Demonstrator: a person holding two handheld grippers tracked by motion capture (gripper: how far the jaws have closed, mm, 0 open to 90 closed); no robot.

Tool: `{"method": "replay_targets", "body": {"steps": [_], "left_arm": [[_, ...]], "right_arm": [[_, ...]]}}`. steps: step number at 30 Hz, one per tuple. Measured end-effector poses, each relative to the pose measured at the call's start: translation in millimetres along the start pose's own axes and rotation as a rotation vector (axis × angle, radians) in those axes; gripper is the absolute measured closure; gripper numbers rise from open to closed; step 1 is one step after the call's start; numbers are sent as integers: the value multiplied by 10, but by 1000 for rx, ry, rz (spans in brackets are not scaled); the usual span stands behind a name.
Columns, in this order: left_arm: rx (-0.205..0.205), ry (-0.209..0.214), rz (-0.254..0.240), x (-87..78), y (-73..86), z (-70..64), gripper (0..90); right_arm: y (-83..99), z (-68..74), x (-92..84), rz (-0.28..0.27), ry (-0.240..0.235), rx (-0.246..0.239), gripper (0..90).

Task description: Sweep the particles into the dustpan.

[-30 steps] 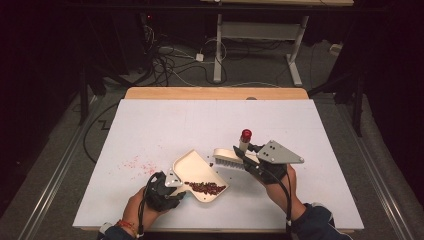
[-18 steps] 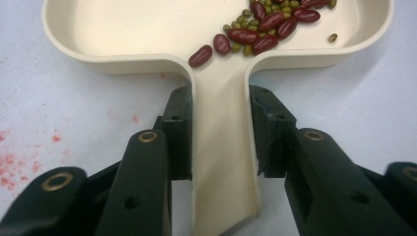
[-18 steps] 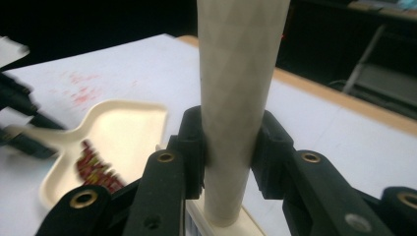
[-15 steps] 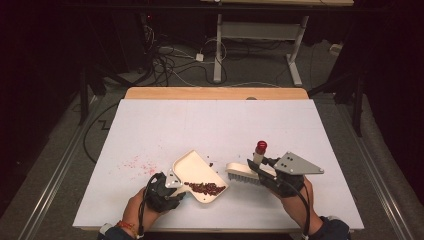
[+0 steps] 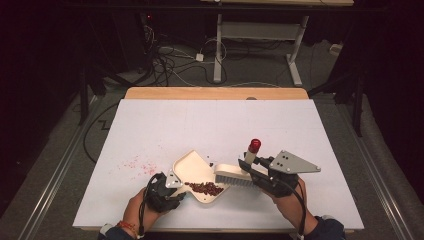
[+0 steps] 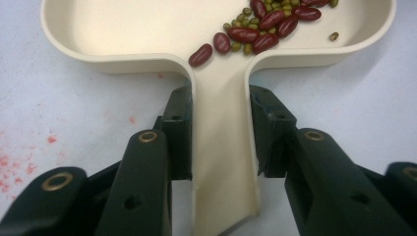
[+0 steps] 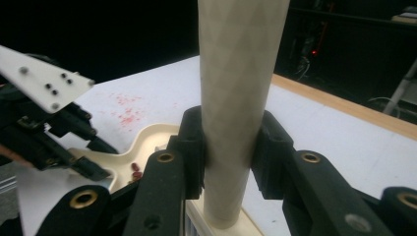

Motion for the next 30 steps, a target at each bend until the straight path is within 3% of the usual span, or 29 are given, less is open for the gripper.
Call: {"method": "replay_targets", "body": {"steps": [3,5,6,11,13,16,17,21,24,25,30], "left_arm": [[-1,3,0,0,-2,5,633],[-3,5,0,0,-4,9,633],[-4,6,0,0,-5,12,633],[-16,16,-1,7,-2,39,633],[-22,19,1,6,4,54,633],[-27,20,0,10,9,60,633],[-28,20,1,14,10,59,634],[-29,21,0,14,21,69,634],[-40,13,-5,-2,37,89,633],[-46,8,-7,-7,42,101,633],[-63,2,-5,-3,53,143,633]], "right_arm": [[-30,-75,15,-18,33,-22,702],[-63,-165,110,-24,104,-69,702],[-63,-165,110,-24,104,-69,702],[-99,-305,406,-26,143,-81,702],[-116,-368,600,-35,159,-83,702],[-115,-396,714,-49,157,-79,702],[-106,-405,817,-36,155,-68,702],[-73,-378,938,-18,138,-84,702],[-78,-277,926,4,108,-113,702],[-68,-202,876,4,71,-94,702],[-79,-20,809,5,17,-71,702]]}}
Point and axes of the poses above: each handheld gripper's, and its own axes: x roughly forward along the jaws, y roughly out of its underside, z roughly to its left, the point moved 2 cm from there along x, roughly forward along the jaws, and after that the axes turned 5 degrees about -y, right-handed, at the moved point
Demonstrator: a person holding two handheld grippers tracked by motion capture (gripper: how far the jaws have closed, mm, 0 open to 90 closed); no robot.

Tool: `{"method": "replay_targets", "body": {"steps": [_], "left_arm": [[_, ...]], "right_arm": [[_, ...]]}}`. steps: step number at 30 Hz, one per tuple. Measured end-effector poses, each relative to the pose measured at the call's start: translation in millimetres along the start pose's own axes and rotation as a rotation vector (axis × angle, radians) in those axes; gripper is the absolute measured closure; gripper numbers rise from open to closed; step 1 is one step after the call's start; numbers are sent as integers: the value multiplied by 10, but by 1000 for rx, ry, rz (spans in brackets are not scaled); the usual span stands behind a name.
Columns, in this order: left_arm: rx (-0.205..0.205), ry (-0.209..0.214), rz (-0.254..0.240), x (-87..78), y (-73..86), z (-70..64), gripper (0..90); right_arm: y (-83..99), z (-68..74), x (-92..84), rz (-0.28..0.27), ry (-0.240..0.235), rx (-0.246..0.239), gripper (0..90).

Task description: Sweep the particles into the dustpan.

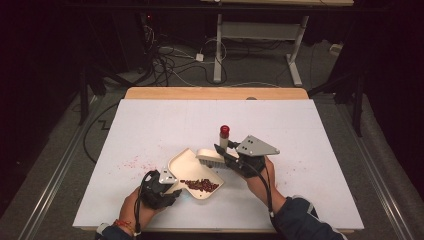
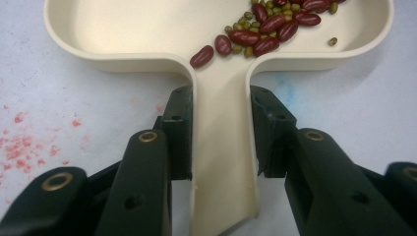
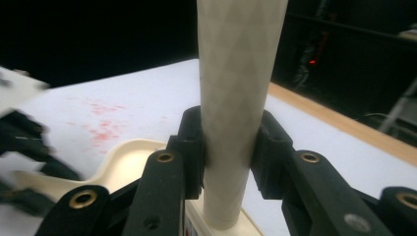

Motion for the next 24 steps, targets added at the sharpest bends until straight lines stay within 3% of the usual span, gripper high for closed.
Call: {"method": "replay_targets", "body": {"steps": [1,2,5,9,15,21,24], "left_arm": [[0,-2,1,3,-4,0,633],[3,-3,3,5,-7,-3,633],[8,-4,1,0,-16,-10,633],[12,-2,0,2,-12,-9,633],[19,-3,-1,-6,-8,-11,633],[18,-10,2,-5,-11,-20,634],[19,-11,2,-21,-20,-24,633]], "right_arm": [[-22,97,1,3,-21,1,702],[-22,97,1,3,-21,1,702],[-43,257,-9,2,-65,-40,702],[-105,273,-70,-33,-82,-43,702],[-171,125,-243,-60,-32,-50,702],[-37,-44,-439,-22,65,-90,702],[60,-92,-507,11,73,-65,702]]}}
Point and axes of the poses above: each handheld gripper's, and its own axes: x roughly forward along the jaws, y roughly out of its underside, z roughly to its left, the point moved 2 cm from there along x, roughly forward along the jaws, and after that the axes turned 5 degrees about -y, right-handed, at the moved point
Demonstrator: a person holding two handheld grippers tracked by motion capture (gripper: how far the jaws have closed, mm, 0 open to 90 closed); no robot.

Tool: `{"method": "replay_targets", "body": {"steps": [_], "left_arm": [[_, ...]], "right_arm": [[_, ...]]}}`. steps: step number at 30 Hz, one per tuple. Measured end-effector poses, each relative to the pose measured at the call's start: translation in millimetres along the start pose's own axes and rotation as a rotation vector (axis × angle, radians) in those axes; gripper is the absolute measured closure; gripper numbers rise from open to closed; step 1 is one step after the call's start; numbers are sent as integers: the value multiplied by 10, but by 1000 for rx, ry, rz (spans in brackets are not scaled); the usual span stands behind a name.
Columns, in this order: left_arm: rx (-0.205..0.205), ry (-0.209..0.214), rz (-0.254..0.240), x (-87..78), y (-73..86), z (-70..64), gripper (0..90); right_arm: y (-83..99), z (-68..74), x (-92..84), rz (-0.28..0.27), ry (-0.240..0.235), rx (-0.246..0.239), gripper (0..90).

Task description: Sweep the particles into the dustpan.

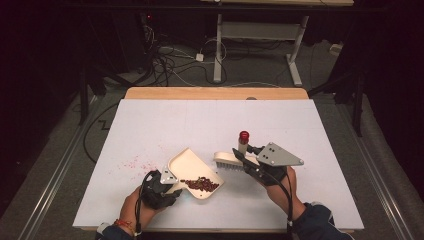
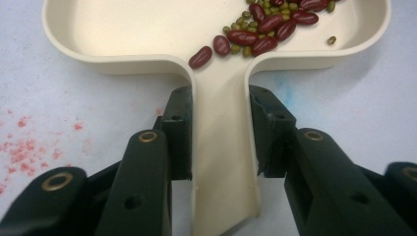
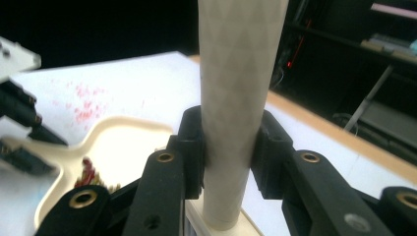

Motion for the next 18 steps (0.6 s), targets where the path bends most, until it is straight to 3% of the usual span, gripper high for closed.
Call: {"method": "replay_targets", "body": {"steps": [6,11,18], "left_arm": [[2,-2,6,11,-11,-8,634],[3,1,4,19,-12,-4,633],[1,3,1,21,-6,-3,633]], "right_arm": [[77,51,-8,27,-15,18,702],[23,182,5,3,-84,29,702],[-52,106,-84,-42,-41,32,702]]}}
Point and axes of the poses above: each handheld gripper's, and its own axes: x roughly forward along the jaws, y roughly out of its underside, z roughly to its left, the point moved 2 cm from there along x, roughly forward along the jaws, and after that the axes turned 5 degrees about -y, right-handed, at the moved point
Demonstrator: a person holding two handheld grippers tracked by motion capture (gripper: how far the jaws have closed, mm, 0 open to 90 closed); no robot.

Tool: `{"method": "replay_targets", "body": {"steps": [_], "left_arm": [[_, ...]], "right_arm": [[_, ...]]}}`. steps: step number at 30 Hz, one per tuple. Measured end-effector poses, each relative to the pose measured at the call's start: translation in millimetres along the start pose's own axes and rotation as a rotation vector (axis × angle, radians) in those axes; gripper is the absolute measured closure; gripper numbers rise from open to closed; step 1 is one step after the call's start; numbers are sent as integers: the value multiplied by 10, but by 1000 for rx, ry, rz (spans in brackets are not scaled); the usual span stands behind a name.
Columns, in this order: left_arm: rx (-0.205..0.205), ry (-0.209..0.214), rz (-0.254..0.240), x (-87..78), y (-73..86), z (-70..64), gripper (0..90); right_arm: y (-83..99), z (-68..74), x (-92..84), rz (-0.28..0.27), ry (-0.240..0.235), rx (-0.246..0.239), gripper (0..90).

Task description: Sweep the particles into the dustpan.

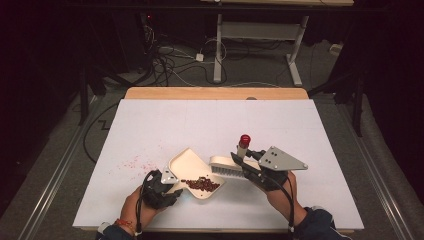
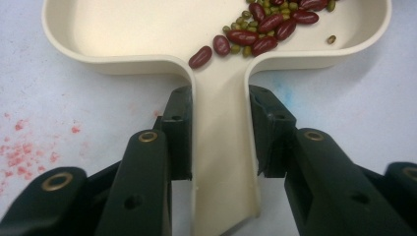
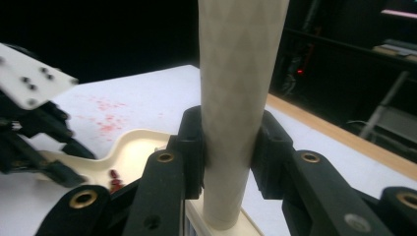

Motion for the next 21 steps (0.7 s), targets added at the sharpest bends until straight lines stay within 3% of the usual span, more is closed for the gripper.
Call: {"method": "replay_targets", "body": {"steps": [3,5,9,15,21], "left_arm": [[0,-1,1,1,-1,0,634],[-3,-7,6,9,-7,-8,635],[-2,-9,10,19,-13,-16,635],[-4,-11,8,14,-13,-20,635],[-6,-13,1,8,-22,-20,635]], "right_arm": [[37,-44,40,1,46,-17,702],[66,-38,78,7,48,-10,702],[96,64,181,26,18,-26,703],[76,295,233,31,-63,-50,702],[25,323,226,19,-88,-39,702]]}}
Point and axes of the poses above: each handheld gripper's, and its own axes: x roughly forward along the jaws, y roughly out of its underside, z roughly to its left, the point moved 2 cm from there along x, roughly forward along the jaws, and after that the axes turned 5 degrees about -y, right-handed, at the moved point
